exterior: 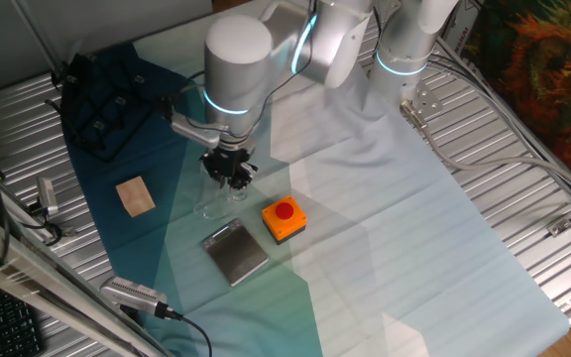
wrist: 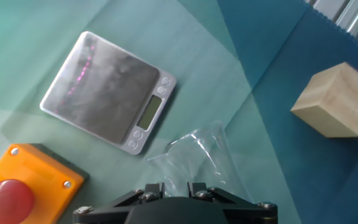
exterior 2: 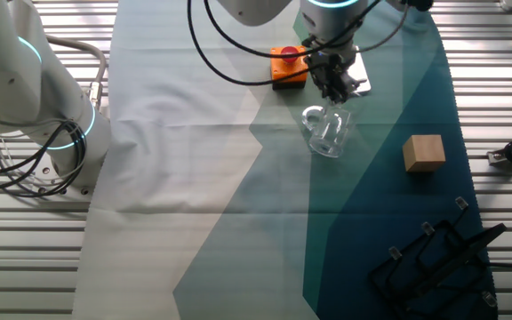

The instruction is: Take the cup off the cup rack

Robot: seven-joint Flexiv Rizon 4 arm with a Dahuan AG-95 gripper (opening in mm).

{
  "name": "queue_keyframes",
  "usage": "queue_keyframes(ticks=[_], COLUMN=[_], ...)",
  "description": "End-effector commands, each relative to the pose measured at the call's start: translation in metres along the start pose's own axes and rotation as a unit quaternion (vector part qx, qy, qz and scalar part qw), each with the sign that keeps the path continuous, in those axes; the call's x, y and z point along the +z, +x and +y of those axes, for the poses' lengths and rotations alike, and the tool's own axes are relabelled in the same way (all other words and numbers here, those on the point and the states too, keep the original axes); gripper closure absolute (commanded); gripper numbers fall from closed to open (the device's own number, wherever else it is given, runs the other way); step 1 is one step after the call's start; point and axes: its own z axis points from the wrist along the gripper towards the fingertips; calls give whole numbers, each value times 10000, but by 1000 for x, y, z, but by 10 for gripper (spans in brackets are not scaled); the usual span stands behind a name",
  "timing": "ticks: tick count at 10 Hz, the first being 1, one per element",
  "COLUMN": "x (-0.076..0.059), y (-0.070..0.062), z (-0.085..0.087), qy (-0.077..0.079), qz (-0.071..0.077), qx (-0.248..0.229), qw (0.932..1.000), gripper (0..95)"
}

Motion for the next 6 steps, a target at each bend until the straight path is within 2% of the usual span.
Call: queue_keyframes(ticks=[1,4,6], x=[0,10,10], y=[2,6,6], z=[2,8,9], qy=[13,73,87], qz=[-63,-141,-146], qx=[31,93,102], qw=[10000,9998,9998], gripper=[760,760,760])
